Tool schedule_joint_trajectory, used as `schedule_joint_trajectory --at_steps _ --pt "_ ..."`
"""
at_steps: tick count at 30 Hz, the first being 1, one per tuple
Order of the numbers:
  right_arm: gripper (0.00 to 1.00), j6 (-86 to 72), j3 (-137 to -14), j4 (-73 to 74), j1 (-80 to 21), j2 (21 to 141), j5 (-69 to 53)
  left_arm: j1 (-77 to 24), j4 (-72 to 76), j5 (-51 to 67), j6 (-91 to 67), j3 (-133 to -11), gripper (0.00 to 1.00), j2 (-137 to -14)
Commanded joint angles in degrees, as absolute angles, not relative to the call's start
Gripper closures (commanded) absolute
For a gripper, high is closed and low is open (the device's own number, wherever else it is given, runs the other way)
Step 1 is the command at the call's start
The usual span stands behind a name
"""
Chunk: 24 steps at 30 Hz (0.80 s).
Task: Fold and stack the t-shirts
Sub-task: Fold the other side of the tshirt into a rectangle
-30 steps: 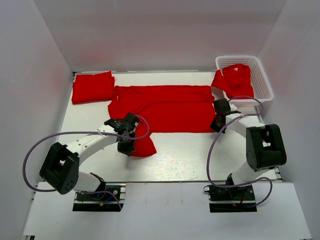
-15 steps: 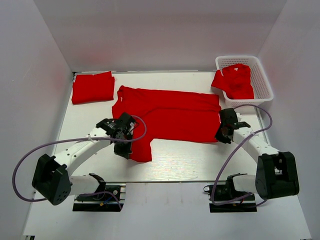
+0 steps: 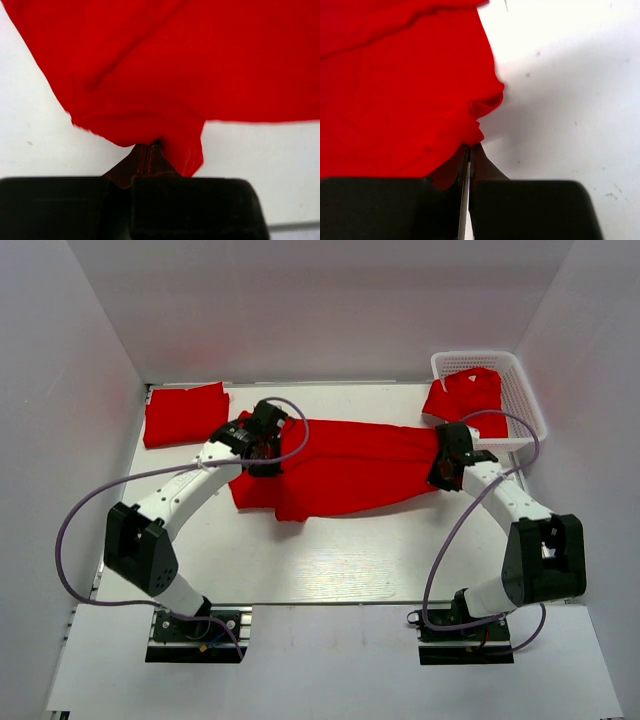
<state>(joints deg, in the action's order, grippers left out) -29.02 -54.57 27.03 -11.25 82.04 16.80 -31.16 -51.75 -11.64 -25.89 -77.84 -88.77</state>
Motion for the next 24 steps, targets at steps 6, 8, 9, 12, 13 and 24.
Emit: schedule_joint_trajectory --at_steps 6,8,9,12,13,24 --pt "1.0 -24.61 -65.65 28.47 -10.72 88.06 21.27 -26.02 -48.26 -20.74 -21.89 -91.14 1.0 -97.11" --pt "1.0 -23.82 -68.2 28.74 -10.55 90.0 21.62 -24.54 -48.25 -20.74 -20.74 -93.85 1.0 -99.56" --pt "1.0 -23.47 -70.12 29.26 -10.63 91.22 22.06 -24.0 -48.25 -21.35 -20.74 -94.82 1.0 -100.54" --pt "1.0 -22.77 -71.89 30.32 -10.28 93.07 22.59 -22.5 -49.48 -22.49 -20.13 -98.61 1.0 -103.88" --pt "1.0 -22.5 -73.29 30.5 -10.37 94.29 22.59 -21.72 -49.48 -22.5 -19.6 -99.14 1.0 -104.5" --pt "1.0 -21.01 -81.12 31.38 -9.05 102.12 23.29 -18.37 -36.67 -18.54 -10.28 -99.05 1.0 -108.97"
